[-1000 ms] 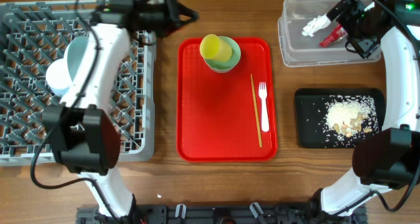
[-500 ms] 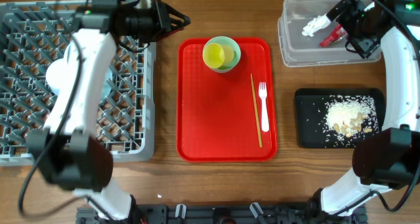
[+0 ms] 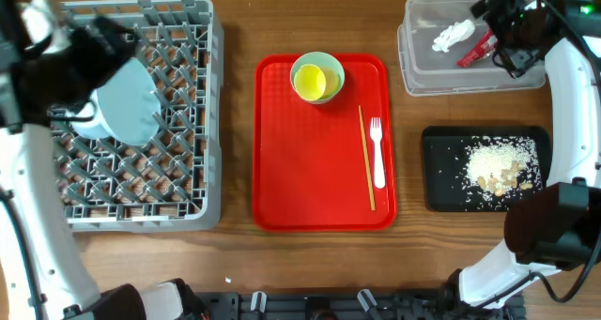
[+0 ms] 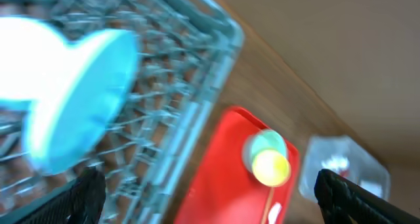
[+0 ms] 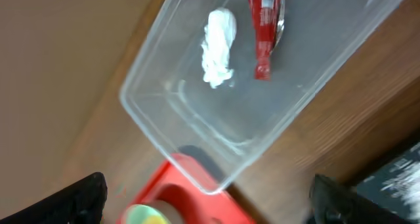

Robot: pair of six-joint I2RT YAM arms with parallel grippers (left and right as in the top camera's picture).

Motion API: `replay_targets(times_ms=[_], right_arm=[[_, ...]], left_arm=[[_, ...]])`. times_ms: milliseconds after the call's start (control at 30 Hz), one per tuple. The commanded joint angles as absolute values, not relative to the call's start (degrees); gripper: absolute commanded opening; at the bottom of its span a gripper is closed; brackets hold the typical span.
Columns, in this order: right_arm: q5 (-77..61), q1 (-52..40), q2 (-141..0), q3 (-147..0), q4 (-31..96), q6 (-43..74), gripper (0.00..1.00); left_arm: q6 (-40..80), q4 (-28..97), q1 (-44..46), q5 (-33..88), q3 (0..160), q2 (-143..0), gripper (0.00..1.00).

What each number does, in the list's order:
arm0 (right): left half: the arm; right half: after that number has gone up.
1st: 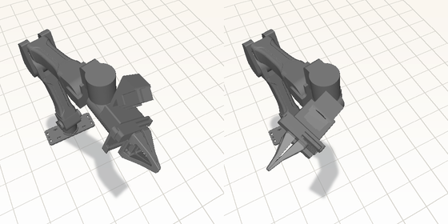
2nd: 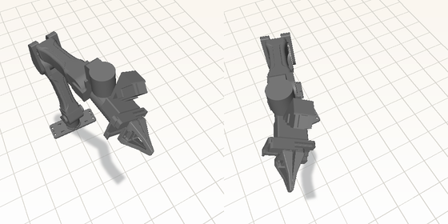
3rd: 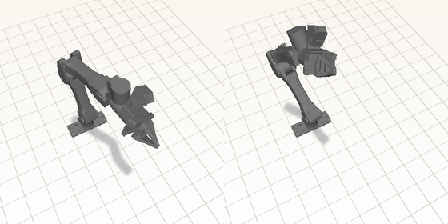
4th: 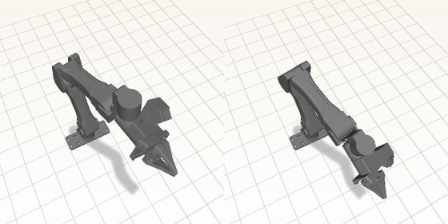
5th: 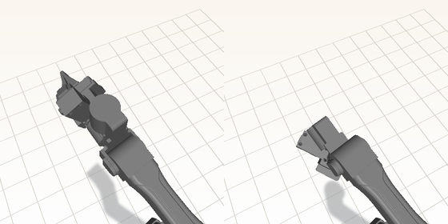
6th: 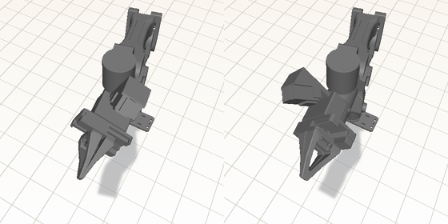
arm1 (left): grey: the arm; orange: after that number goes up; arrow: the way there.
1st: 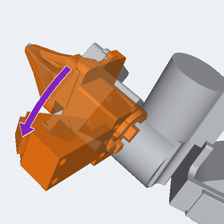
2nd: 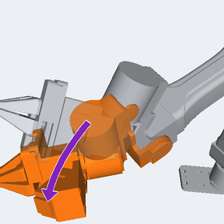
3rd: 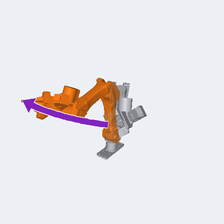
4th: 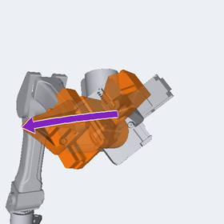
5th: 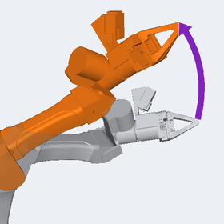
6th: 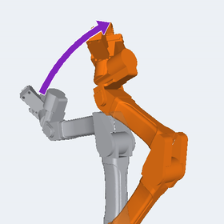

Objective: Sort waste into correct bins and load items into the dishwasher rack

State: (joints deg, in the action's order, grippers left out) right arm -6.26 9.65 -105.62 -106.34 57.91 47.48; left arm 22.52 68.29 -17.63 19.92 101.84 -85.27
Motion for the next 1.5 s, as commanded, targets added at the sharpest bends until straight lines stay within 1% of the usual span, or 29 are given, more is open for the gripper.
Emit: replay_targets(times_ms=[0, 33, 67, 167, 200, 233, 300, 367, 433, 533, 600, 667, 733, 800, 867, 1000, 1033, 1067, 1133, 1200, 1300, 1467], right_arm=[[-8.08, 9.52, -104.62, -106.39, 57.60, 65.76, 1.00], [-9.17, 9.52, -104.62, -106.39, 57.52, 69.45, 1.00], [-13.08, 9.50, -104.62, -106.39, 57.74, 70.46, 1.00], [-24.23, 9.41, -104.62, -106.39, 56.05, 60.75, 0.99], [-27.38, 9.13, -104.64, -106.39, 55.18, 59.72, 0.98], [-29.52, 8.38, -104.64, -106.39, 55.13, 58.00, 1.00], [-31.94, 5.26, -104.68, -106.39, 55.29, 48.56, 1.00], [-29.52, 1.43, -104.68, -106.39, 56.90, 41.98, 1.00], [-20.73, -4.32, -104.79, -106.39, 59.96, 37.74, 1.00], [-4.51, -12.91, -105.91, -106.39, 61.28, 36.18, 1.00], [-0.51, -16.45, -106.61, -106.39, 60.84, 36.16, 1.00], [0.25, -19.16, -107.28, -106.39, 59.94, 34.89, 1.00], [0.08, -22.46, -108.68, -106.39, 56.95, 27.16, 1.00], [0.10, -24.69, -110.43, -106.39, 55.92, 22.65, 1.00], [0.54, -26.65, -112.31, -106.39, 56.12, 22.11, 1.00], [0.21, -27.38, -112.90, -106.39, 54.37, 28.36, 1.00], [-1.17, -27.38, -112.90, -106.39, 53.78, 28.40, 1.00], [-2.90, -27.38, -112.95, -106.39, 53.32, 27.14, 0.99], [-7.27, -27.42, -113.06, -106.39, 52.42, 20.64, 1.00], [-8.93, -27.42, -113.06, -106.39, 52.31, 16.64, 1.00], [-9.26, -27.73, -113.06, -106.39, 52.56, 14.98, 0.93], [-9.23, -30.89, -113.06, -106.39, 51.44, 13.58, 0.85]], left_arm=[[23.40, 70.57, -23.24, 18.98, 102.02, -84.20, 1.00], [23.40, 70.59, -24.64, 18.98, 102.02, -84.23, 1.00], [23.38, 70.59, -25.58, 18.96, 102.02, -84.23, 1.00], [22.74, 70.61, -27.29, 18.15, 102.02, -84.23, 1.00], [22.74, 70.61, -27.90, 16.47, 102.00, -84.23, 1.00], [22.76, 70.81, -28.53, 14.24, 102.00, -84.23, 1.00], [22.85, 71.26, -30.13, 12.45, 102.00, -84.27, 1.00], [23.03, 71.72, -31.64, 12.53, 102.00, -84.44, 1.00], [22.94, 73.36, -33.19, 12.49, 102.00, -84.53, 1.00], [22.94, 75.77, -34.28, 12.49, 102.00, -84.53, 1.00], [22.94, 75.72, -34.26, 12.49, 102.00, -84.53, 1.00], [22.90, 76.64, -34.26, 12.47, 102.00, -84.53, 1.00], [22.74, 78.24, -34.26, 8.99, 102.00, -84.53, 1.00], [22.76, 78.04, -34.37, 5.89, 102.00, -84.53, 1.00], [22.74, 78.30, -34.96, 4.80, 102.00, -84.60, 1.00], [22.74, 78.54, -35.92, 4.78, 102.00, -84.60, 1.00], [22.76, 78.74, -35.92, 4.29, 102.00, -84.60, 1.00], [22.76, 78.94, -35.90, 3.40, 102.00, -84.60, 1.00], [22.74, 79.40, -35.90, 2.68, 102.00, -84.60, 1.00], [22.74, 79.40, -35.90, 2.70, 102.00, -84.60, 1.00], [22.74, 79.40, -35.90, 2.68, 102.00, -84.60, 1.00], [22.76, 79.40, -35.90, 2.68, 102.00, -84.60, 1.00]])
